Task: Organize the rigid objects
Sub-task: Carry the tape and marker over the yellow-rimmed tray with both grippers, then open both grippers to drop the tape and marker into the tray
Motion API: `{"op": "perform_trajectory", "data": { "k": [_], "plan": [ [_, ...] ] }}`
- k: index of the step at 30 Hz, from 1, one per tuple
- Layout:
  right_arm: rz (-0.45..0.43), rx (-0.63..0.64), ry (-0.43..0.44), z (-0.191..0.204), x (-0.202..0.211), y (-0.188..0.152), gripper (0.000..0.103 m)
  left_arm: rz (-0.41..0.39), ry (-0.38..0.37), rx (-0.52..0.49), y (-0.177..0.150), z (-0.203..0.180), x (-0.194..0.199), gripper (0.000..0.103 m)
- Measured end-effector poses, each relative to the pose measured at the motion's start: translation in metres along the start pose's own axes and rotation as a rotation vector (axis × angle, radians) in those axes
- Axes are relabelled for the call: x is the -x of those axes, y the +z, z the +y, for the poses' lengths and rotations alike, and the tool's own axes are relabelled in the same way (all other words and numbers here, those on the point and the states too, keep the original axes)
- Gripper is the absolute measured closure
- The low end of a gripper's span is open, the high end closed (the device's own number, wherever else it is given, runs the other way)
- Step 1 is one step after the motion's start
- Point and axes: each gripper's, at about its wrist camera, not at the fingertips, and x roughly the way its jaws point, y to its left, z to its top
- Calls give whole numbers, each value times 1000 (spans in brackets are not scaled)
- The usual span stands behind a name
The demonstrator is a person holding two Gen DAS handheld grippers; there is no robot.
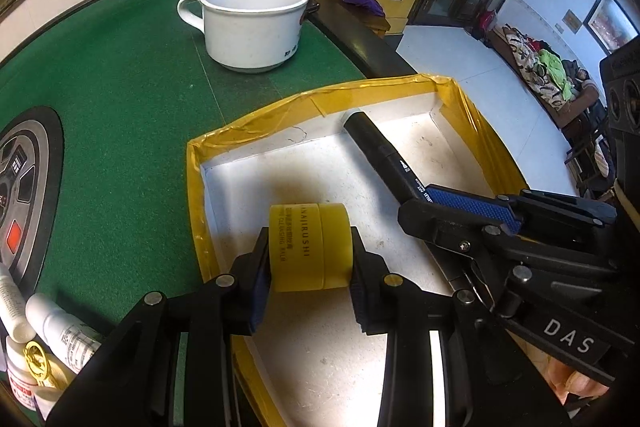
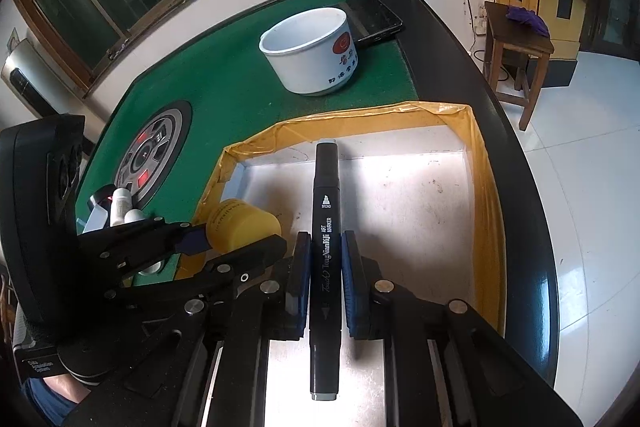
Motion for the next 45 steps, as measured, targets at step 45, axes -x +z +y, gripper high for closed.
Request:
{"op": "perform_trajectory", "data": {
  "k": [45],
  "plan": [
    [-89,-44,-60,1,38,-14,75,-93,-72,55,-6,7,49,41]
  ]
}}
